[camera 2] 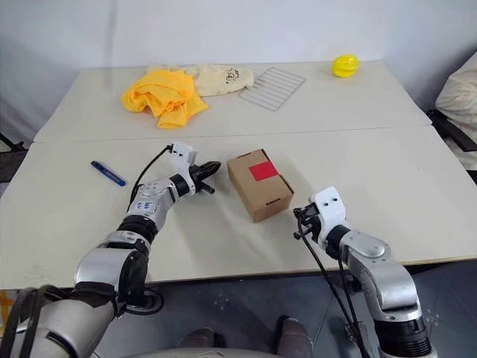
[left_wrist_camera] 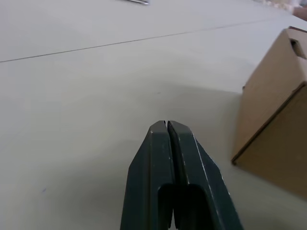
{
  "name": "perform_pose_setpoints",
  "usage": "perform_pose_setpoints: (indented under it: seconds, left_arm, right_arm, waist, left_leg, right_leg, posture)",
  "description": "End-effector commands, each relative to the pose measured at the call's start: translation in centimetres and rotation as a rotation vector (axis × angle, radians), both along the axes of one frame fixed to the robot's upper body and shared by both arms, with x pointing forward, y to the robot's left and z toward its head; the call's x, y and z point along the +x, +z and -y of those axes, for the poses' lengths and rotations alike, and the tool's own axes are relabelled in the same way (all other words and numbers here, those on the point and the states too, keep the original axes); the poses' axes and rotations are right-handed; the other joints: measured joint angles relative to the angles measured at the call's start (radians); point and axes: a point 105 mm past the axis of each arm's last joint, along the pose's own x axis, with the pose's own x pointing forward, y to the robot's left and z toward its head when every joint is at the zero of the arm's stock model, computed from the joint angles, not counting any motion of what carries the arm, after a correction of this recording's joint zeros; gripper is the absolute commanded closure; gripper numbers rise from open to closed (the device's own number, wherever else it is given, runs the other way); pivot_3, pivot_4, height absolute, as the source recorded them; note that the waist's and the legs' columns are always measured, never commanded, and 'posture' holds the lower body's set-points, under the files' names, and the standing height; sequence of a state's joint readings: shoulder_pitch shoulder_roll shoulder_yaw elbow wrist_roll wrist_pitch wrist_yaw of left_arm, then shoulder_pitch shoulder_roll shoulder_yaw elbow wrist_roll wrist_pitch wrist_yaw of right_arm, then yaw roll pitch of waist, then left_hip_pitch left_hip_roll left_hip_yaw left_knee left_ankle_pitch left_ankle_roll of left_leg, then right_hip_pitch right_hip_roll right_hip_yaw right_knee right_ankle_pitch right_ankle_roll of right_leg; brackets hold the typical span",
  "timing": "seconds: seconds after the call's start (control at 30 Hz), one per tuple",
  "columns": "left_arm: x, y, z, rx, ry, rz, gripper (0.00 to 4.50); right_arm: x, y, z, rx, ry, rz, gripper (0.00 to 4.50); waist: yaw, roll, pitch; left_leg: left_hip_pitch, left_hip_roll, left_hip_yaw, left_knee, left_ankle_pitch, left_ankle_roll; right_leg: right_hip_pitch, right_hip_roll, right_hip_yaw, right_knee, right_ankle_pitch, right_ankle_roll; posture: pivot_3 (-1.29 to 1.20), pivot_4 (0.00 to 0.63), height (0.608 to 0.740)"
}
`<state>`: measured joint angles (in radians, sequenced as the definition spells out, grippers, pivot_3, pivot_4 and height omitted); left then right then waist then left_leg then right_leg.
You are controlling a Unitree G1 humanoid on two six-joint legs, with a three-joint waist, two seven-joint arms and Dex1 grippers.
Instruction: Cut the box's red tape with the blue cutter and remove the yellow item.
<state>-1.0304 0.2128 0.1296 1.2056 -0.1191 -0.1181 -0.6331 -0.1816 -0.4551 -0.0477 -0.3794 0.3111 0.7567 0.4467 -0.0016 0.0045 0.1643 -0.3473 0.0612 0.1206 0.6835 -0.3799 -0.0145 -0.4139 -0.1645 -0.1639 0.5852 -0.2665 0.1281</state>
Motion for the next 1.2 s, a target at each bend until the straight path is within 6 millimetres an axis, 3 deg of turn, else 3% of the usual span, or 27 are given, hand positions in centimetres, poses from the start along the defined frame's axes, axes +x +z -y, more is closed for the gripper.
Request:
perform_pose_setpoints:
  seconds: [0.03,0.17,0.43,0.67,0.9,1.2]
  left_arm:
    - [-0.5,0.7,2.7,0.032,-0.122,0.024,4.45]
    - [-1.5,0.7,4.0,0.033,-0.242,0.020,4.45]
    - [-2.6,-0.1,3.7,0.060,-0.329,0.015,4.45]
    - [-3.9,-0.6,4.0,0.092,-0.413,0.012,4.45]
    - [-4.5,-0.4,5.8,0.098,-0.467,0.021,4.45]
    - [-4.5,0.0,6.2,0.095,-0.476,0.019,4.45]
  right_arm:
    - [0.3,1.0,-0.4,0.012,-0.001,0.053,4.50]
    - [0.4,1.4,-0.6,0.013,-0.009,0.073,4.50]
    - [1.6,2.3,-0.1,0.011,-0.050,0.110,4.50]
    - [0.6,2.2,0.3,-0.032,-0.022,0.084,4.50]
    - [-0.9,1.9,1.3,-0.093,-0.016,0.055,4.50]
    - [-1.1,2.0,3.2,-0.103,-0.098,0.073,4.50]
  waist:
    - [0.000,0.000,0.000]
    - [-0.003,-0.001,0.001]
    - [-0.002,-0.001,0.001]
    - [-0.002,-0.001,0.001]
    - [0.001,-0.001,0.001]
    - [0.000,-0.001,0.001]
  left_leg:
    - [-0.001,0.000,0.000,0.000,0.000,0.000]
    - [-0.002,0.000,-0.001,0.000,0.000,0.000]
    - [-0.002,0.000,-0.001,0.001,0.000,0.000]
    - [-0.003,0.000,-0.001,0.001,0.000,0.000]
    - [-0.004,0.000,-0.002,0.002,0.000,0.000]
    - [-0.004,0.000,-0.002,0.002,0.000,0.000]
  right_leg:
    - [0.000,0.000,0.000,0.000,0.000,0.000]
    - [-0.001,0.000,-0.001,0.000,0.000,0.000]
    - [-0.002,0.000,0.000,0.001,0.000,0.000]
    - [-0.002,0.000,-0.001,0.000,0.000,0.000]
    - [-0.002,0.000,-0.001,0.000,0.000,0.000]
    - [-0.002,0.000,0.000,0.001,0.000,0.000]
  posture:
    - [0.00,0.150,0.740]
    - [0.00,0.150,0.740]
    - [0.00,0.150,0.740]
    - [0.00,0.150,0.740]
    - [0.00,0.150,0.740]
    - [0.00,0.150,0.740]
